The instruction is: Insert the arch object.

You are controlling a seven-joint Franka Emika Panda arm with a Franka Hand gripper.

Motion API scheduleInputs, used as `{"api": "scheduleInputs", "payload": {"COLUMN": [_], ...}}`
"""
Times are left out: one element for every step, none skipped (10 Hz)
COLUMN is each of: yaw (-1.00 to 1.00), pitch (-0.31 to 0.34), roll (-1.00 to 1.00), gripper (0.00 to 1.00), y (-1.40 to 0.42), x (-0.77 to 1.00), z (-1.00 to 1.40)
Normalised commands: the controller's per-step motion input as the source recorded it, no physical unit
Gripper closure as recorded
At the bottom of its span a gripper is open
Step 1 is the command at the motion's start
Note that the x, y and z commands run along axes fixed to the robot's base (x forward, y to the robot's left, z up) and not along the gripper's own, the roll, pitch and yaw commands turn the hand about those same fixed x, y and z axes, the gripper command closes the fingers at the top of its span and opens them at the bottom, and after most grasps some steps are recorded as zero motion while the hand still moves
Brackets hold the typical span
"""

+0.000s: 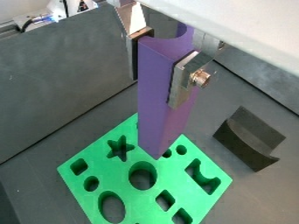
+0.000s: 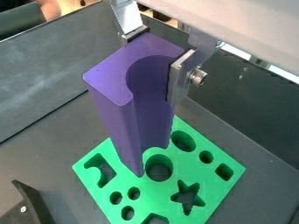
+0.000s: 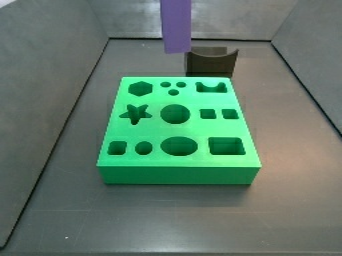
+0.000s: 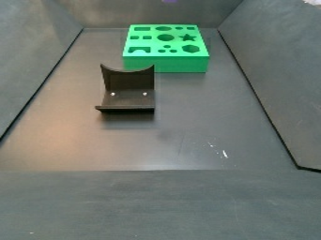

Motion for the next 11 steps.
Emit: {"api": "scheduleInputs", "payload": {"yaw": [-0.44, -0.99, -1.0, -0.91, -0.79, -0.73, -0.68, -0.66, -0.78, -0.87, -0.87], "pitch": [0.0, 0.0, 0.0, 0.0, 0.0, 0.0, 0.0, 0.0, 0.0, -0.014, -0.013], "roll": [0.0, 0.0, 0.0, 0.03, 0.06, 0.05, 0.01, 0.03, 0.02, 0.02, 0.02], "gripper": [1.0, 1.0, 1.0, 1.0, 1.0, 1.0, 1.0, 1.0, 1.0, 1.0, 1.0], "y": [0.0, 0.03, 0.0, 0.11, 0.19, 0.21, 0.24, 0.24, 0.19, 0.13, 0.12], "x": [0.0, 0.08, 0.06, 0.19, 0.36, 0.49, 0.59, 0.6, 0.44, 0.31, 0.3], "z": [0.0, 0.0, 0.0, -0.11, -0.2, -0.21, -0.27, -0.29, -0.23, -0.24, -0.25]}}
